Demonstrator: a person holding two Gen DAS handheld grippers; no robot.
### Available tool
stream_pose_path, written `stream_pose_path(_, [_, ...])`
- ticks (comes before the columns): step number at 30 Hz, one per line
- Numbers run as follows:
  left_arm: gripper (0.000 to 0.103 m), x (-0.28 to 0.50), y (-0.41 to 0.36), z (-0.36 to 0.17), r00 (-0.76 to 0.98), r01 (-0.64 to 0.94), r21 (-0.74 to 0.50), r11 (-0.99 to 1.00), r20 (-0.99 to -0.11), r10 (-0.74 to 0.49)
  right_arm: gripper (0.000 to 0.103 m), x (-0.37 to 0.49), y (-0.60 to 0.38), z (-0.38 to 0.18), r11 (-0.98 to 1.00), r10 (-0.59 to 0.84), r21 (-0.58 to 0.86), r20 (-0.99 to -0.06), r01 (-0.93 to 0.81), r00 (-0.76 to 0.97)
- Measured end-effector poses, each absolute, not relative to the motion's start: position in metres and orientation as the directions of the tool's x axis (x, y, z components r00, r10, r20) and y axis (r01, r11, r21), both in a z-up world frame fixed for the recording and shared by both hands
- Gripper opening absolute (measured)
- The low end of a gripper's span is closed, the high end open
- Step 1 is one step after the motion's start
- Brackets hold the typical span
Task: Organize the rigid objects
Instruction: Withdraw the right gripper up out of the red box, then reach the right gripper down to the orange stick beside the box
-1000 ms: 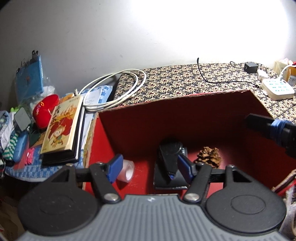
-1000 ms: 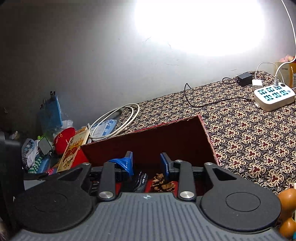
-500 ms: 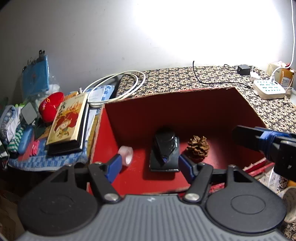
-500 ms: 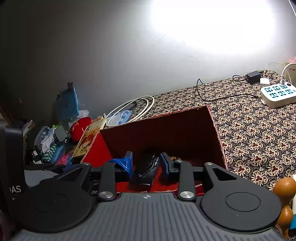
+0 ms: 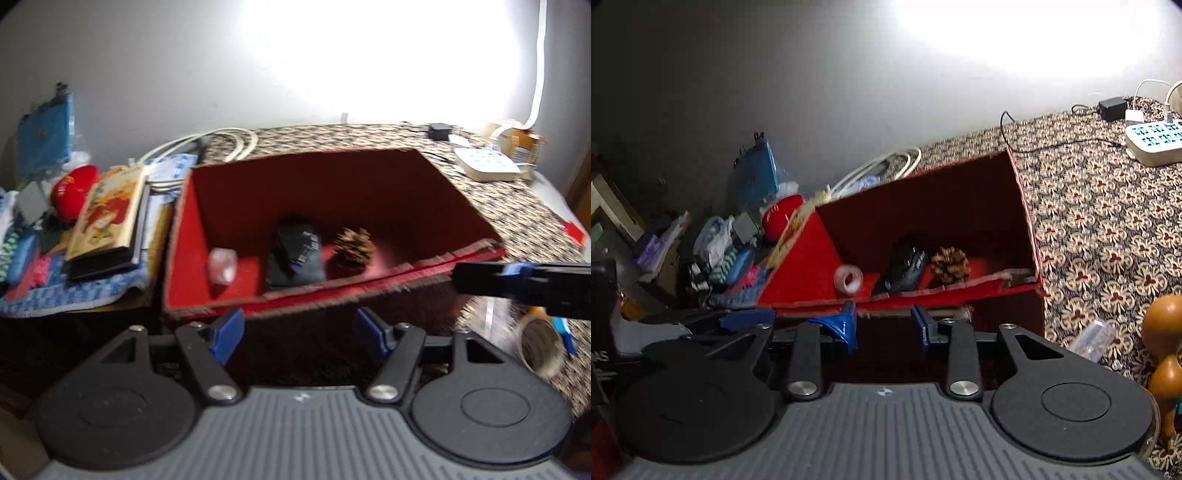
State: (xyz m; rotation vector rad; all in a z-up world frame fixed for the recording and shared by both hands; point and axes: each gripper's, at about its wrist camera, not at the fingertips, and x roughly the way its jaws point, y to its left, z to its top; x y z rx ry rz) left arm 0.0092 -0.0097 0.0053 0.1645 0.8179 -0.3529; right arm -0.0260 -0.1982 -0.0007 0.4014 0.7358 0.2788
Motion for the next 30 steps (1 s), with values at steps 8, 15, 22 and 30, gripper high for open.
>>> stream_pose_path(8, [0.068,-0.004,-0.025,-0.040,0.469,0.523,-0.074,0.849,-0.806,-0.360,0.015,-0.015,-0.204,-0.038,0.895,0.359,0.446,-0.721,0.000,0.593])
stream_pose_path(15, [0.067,-0.006,-0.047,-0.081,0.364,0.573,-0.089,0.815,-0.863,-0.350,0.015,-0.012,-0.191,-0.058,0.936,0.315,0.350,-0.803,-0.027,0.507])
stream_pose_path(22, [0.061,-0.003,-0.051,-0.094,0.346,0.578,-0.105,0.809,-0.866,-0.360,0.015,-0.005,-0.186,-0.073,0.955,0.270,0.295,-0.835,-0.024,0.480])
stream_pose_path(30, [0.055,0.000,-0.050,-0.099,0.319,0.581,-0.135,0.802,-0.870,-0.377,0.015,0.007,-0.177,-0.080,0.930,0.351,0.364,-0.838,-0.050,0.417])
